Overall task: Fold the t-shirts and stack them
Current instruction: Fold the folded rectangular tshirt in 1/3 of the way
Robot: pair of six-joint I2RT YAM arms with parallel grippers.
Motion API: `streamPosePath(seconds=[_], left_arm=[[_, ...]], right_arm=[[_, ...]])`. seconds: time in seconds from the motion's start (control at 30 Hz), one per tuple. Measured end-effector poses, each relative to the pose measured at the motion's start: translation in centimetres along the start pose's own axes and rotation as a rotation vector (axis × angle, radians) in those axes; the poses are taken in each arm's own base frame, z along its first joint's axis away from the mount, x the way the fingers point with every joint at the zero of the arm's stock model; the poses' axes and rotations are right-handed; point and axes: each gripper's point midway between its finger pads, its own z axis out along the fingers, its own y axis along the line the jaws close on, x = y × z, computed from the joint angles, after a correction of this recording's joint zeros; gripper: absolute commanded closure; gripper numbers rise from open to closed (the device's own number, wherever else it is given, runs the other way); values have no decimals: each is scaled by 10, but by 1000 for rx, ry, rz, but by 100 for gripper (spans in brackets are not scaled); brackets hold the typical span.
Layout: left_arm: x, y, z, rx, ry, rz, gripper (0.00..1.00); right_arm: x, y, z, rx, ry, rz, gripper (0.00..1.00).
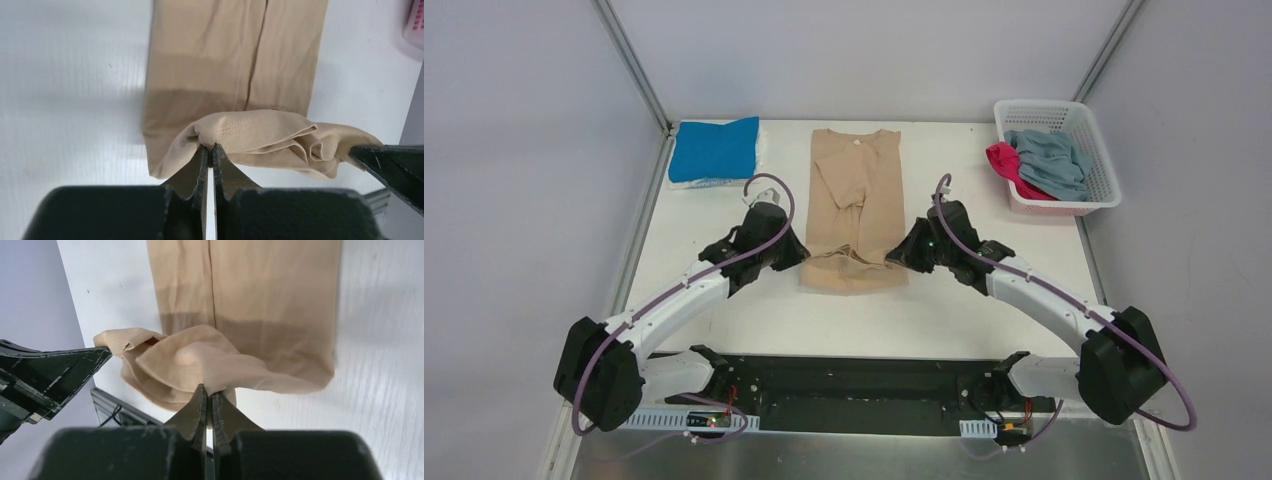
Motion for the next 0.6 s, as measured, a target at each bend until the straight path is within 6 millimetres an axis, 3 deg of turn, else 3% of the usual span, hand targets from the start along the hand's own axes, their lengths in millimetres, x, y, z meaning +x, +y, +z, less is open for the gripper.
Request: streamPosePath(seconds=[0.2,0.37,0.6], left_arm=[[-37,-5,28,-9,-40,8,100],[-63,-14,52,13,-45,-1,100],[-89,-9,82,5,-36,-18,100]], right_arm=[[-39,13,17,15,-87,-36,100],[-67,10,28,45,-133,-43,100],[-100,3,51,69,-162,-47,100]])
